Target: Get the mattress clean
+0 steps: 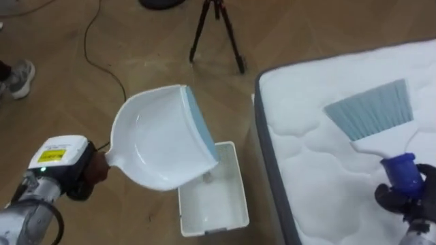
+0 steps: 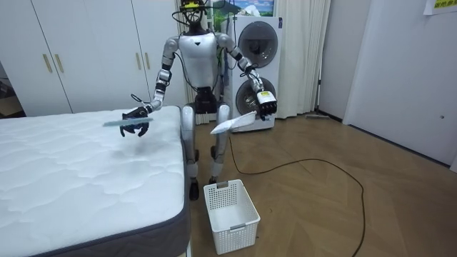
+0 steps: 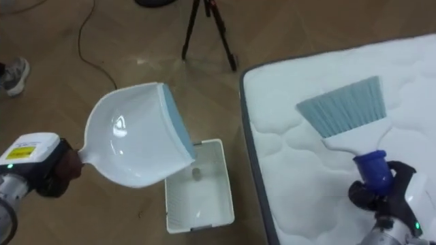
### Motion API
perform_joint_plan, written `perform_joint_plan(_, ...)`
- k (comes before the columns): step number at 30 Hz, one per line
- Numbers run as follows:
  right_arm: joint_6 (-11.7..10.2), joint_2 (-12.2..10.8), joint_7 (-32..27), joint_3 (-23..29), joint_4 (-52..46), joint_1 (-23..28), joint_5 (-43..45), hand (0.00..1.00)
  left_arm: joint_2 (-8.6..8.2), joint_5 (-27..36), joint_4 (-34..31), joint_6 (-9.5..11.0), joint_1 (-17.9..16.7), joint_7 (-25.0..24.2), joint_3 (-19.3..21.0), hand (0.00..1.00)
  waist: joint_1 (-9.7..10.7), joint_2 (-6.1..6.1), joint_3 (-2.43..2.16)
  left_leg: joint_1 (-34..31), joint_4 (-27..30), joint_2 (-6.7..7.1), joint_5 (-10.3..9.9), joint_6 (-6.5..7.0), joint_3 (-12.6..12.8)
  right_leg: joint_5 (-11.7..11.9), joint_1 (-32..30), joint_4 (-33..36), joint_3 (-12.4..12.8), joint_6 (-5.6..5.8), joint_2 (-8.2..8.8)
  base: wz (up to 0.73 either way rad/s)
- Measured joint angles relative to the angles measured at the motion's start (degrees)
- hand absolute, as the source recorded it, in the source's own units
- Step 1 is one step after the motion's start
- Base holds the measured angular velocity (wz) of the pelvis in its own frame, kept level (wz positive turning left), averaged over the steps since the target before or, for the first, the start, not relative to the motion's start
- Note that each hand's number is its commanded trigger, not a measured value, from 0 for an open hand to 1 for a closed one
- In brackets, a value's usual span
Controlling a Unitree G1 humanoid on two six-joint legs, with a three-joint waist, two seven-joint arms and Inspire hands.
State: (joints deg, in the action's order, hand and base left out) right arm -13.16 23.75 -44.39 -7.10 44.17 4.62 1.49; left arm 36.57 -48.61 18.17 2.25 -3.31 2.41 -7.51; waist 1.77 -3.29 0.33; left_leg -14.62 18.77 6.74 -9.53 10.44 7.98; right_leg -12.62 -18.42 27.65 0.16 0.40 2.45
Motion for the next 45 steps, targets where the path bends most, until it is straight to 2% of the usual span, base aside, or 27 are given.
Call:
perform_joint_plan(2,0.0,0.0,0.0,0.0,-0.7,1.0,-0.1,0.00,-0.16,3.6,-0.2,0.7,0.0,0.3,0.0,1.00,0.3,0.27,-0.01,0.5,0.0,-0.36,-0.4,0.12,0.7,0.2,0.5,-0.6,0.4,0.11,-0.29,-0.22)
perform_joint_plan(4,0.1,-0.3,0.0,0.0,-1.6,2.0,-0.1,0.00,-1.74,8.9,-0.6,1.0,0.0,1.3,0.4,1.00,0.1,0.28,0.00,1.0,-0.4,-1.20,-0.7,0.22,2.1,1.4,1.3,-2.2,1.7,0.29,-1.22,-0.37)
perform_joint_plan(8,-0.1,-0.6,0.6,0.0,-4.9,4.1,0.3,0.00,-3.58,11.5,-1.4,2.0,0.0,2.3,0.8,1.00,-0.5,0.65,0.07,2.5,-1.1,-2.23,-1.5,0.49,5.9,2.3,1.3,-3.0,2.7,0.40,-1.80,-0.58)
perform_joint_plan(10,-0.1,-0.8,0.9,-0.2,-5.1,3.6,-0.4,0.00,-5.65,13.4,-2.6,2.0,0.0,2.8,0.8,1.00,-1.0,0.74,0.10,4.0,-2.2,-2.74,-2.1,0.75,9.5,3.0,1.2,-3.0,0.2,0.23,-1.15,-0.82)
perform_joint_plan(12,-0.1,-1.4,0.9,-0.5,-5.1,3.0,-1.2,0.00,-6.00,15.3,-3.9,3.1,0.1,3.8,0.8,1.00,-1.2,1.16,-0.08,4.3,-2.7,-3.46,-2.4,0.85,12.6,4.1,0.7,-3.1,-2.1,-0.17,-0.91,-0.92)
perform_joint_plan(14,-0.1,-1.5,1.1,-0.6,-4.9,2.4,-1.2,0.00,-6.25,18.0,-4.9,4.1,0.3,4.7,0.9,1.00,-1.9,1.49,0.02,5.1,-3.7,-4.13,-2.5,0.94,16.0,5.7,0.3,-4.2,-3.5,-0.44,-0.93,-1.03)
perform_joint_plan(17,-0.1,-1.7,1.0,-1.0,-4.3,2.3,-1.4,0.00,-8.68,20.3,-5.1,4.4,1.0,6.7,0.9,1.00,-2.0,2.17,0.10,6.8,-5.6,-4.65,-2.7,1.12,20.5,7.1,0.6,-5.4,-4.4,-0.44,-1.38,-0.83)
perform_joint_plan(18,0.0,-2.2,1.0,-1.3,-4.3,2.2,-1.3,0.00,-9.47,21.1,-5.2,4.6,0.9,7.6,0.9,1.00,-2.5,2.67,0.11,7.2,-6.3,-4.99,-2.7,1.12,23.0,7.0,0.3,-4.2,-7.3,-0.13,-0.75,-0.92)
perform_joint_plan(19,0.0,-2.4,1.0,-1.7,-4.3,2.2,-1.3,0.00,-10.13,21.0,-5.2,4.6,0.8,7.9,0.8,1.00,-2.8,2.82,0.04,7.4,-6.7,-5.31,-2.8,1.07,24.6,5.6,0.4,-1.4,-10.2,1.11,0.58,-0.90)
perform_joint_plan(20,0.0,-2.5,1.0,-1.7,-4.3,2.2,-1.2,0.00,-10.30,21.0,-5.5,4.6,0.8,7.9,0.8,1.00,-2.7,2.95,-0.05,7.5,-6.9,-5.41,-2.9,1.09,25.2,4.7,0.5,0.2,-11.1,1.47,1.37,-0.72)
perform_joint_plan(22,0.0,-3.3,1.0,-1.7,-4.2,2.3,-1.2,0.00,-10.53,21.3,-6.4,4.5,0.8,8.3,0.9,1.00,-2.7,3.52,-0.01,7.6,-7.2,-5.90,-2.9,1.17,28.3,1.8,3.3,4.0,-14.5,2.46,4.81,-0.69)
perform_joint_plan(23,-0.1,-3.4,1.0,-1.7,-4.2,2.2,-1.2,0.00,-10.78,21.5,-6.4,4.4,0.8,8.4,0.9,1.00,-3.0,3.59,-0.03,7.8,-7.4,-5.98,-2.9,1.18,29.3,1.3,4.3,4.5,-15.5,2.51,5.79,-0.82)
perform_joint_plan(25,-0.7,-3.9,1.1,-1.9,-4.2,2.0,-1.2,0.00,-11.75,21.9,-6.5,4.1,0.7,8.5,0.7,1.00,-3.9,3.89,-0.01,8.5,-8.1,-5.99,-2.9,1.18,33.5,0.2,8.8,4.1,-19.1,3.14,8.87,-0.91)
perform_joint_plan(27,-1.4,-4.1,1.5,-3.3,-4.3,2.0,-1.5,0.00,-11.74,22.2,-6.6,4.1,0.4,8.6,0.5,1.00,-4.9,4.26,0.14,9.1,-8.5,-6.07,-3.0,1.02,37.1,-0.7,11.7,2.6,-21.0,4.22,9.56,-1.03)
perform_joint_plan(30,-1.4,-4.3,2.9,-5.4,-4.1,1.7,-1.6,0.00,-11.77,22.2,-6.6,4.0,0.4,9.3,0.4,1.00,-5.3,4.46,0.14,8.5,-7.6,-6.24,-3.2,0.52,40.3,-2.7,13.5,-4.2,-24.1,3.99,9.55,-0.82)
perform_joint_plan(32,-0.9,-5.2,4.5,-5.5,-4.0,1.8,-1.6,0.00,-11.93,23.3,-6.6,4.0,0.4,9.4,0.3,1.00,-5.2,4.33,0.19,7.7,-4.7,-7.52,-3.9,-2.04,39.8,-3.3,13.2,-5.3,-23.0,3.64,9.63,-0.62)
perform_joint_plan(33,-0.6,-5.9,5.1,-5.5,-3.9,2.1,-1.4,0.00,-12.09,23.3,-6.6,4.0,0.3,9.5,0.3,1.00,-5.3,4.99,0.21,7.2,-2.3,-7.41,-3.3,-6.28,34.3,-2.9,13.2,-6.2,-21.4,2.77,9.77,-0.83)
perform_joint_plan(34,-0.6,-5.9,5.8,-5.2,-3.9,1.8,-0.8,0.00,-12.38,23.2,-6.6,4.0,-0.2,10.0,0.4,1.00,-6.1,4.69,0.38,6.8,-1.2,-6.73,-3.0,-7.08,25.7,-2.2,13.4,-6.9,-20.5,1.73,9.42,-1.04)
perform_joint_plan(35,-0.6,-6.0,6.0,-5.2,-4.0,1.5,-0.4,0.00,-12.31,23.3,-6.6,4.0,-0.7,10.4,0.5,1.00,-6.6,4.32,0.23,6.8,-1.1,-6.54,-2.9,-7.02,23.2,-2.0,13.5,-7.3,-20.5,1.53,9.09,-1.19)
perform_joint_plan(36,-0.7,-6.1,6.3,-5.2,-4.5,1.4,0.7,0.00,-12.19,23.3,-6.6,3.6,-1.4,10.5,0.6,1.00,-6.2,3.83,0.00,7.1,-1.4,-6.51,-2.8,-6.74,20.3,-1.5,14.5,-9.1,-20.2,2.09,7.80,-0.71)
perform_joint_plan(37,-1.0,-6.1,6.5,-5.0,-5.0,1.9,1.4,0.00,-12.22,23.2,-6.6,3.4,-1.8,10.5,0.4,1.00,-5.1,3.70,-0.15,7.8,-2.2,-6.55,-2.7,-6.70,19.0,-0.8,15.5,-10.8,-19.7,2.75,6.56,-0.43)
perform_joint_plan(40,-1.1,-6.1,7.5,-4.4,-6.9,2.8,1.6,0.00,-12.48,23.3,-7.0,3.4,-4.0,10.6,0.4,1.00,-2.7,4.04,-0.27,9.8,-4.4,-6.70,-2.1,-6.24,20.0,-0.3,15.4,-11.0,-16.7,2.63,5.59,-0.33)
perform_joint_plan(41,-1.1,-6.1,7.8,-4.1,-7.2,3.0,1.6,0.00,-12.80,23.3,-7.0,3.4,-4.5,10.6,0.4,1.00,-2.7,4.03,-0.26,10.2,-4.4,-6.72,-2.1,-6.21,20.3,0.2,15.3,-11.0,-15.4,2.69,5.33,-0.66)
perform_joint_plan(42,-1.0,-6.1,8.0,-3.2,-8.5,3.8,1.5,0.00,-13.53,23.3,-7.4,3.4,-5.5,10.6,0.5,1.00,-3.4,4.01,-0.26,11.1,-4.2,-6.59,-2.1,-6.21,19.8,1.4,15.0,-10.8,-12.5,2.77,4.72,-0.96)
perform_joint_plan(43,-1.0,-6.0,8.3,-2.8,-9.8,4.5,1.5,0.00,-13.78,23.4,-8.5,3.4,-7.0,10.6,0.5,1.00,-4.0,3.99,-0.30,11.5,-4.0,-5.96,-2.0,-6.32,16.5,2.6,14.4,-10.6,-9.5,2.34,3.93,-1.05)
perform_joint_plan(44,-1.0,-6.0,8.4,-2.8,-10.3,4.6,1.5,0.00,-13.78,23.4,-9.0,3.4,-7.7,10.6,0.7,1.00,-4.3,3.85,-0.30,11.5,-3.7,-5.44,-2.0,-6.41,13.4,2.9,14.2,-10.7,-8.5,1.83,3.41,-1.15)
perform_joint_plan(45,-1.1,-6.0,8.9,-2.8,-11.3,4.7,1.6,0.00,-13.78,23.4,-9.3,3.4,-8.4,10.6,0.7,1.00,-4.8,3.70,-0.22,11.9,-3.5,-4.20,-2.0,-6.79,7.4,3.2,14.2,-10.8,-6.4,1.36,2.49,-0.93)
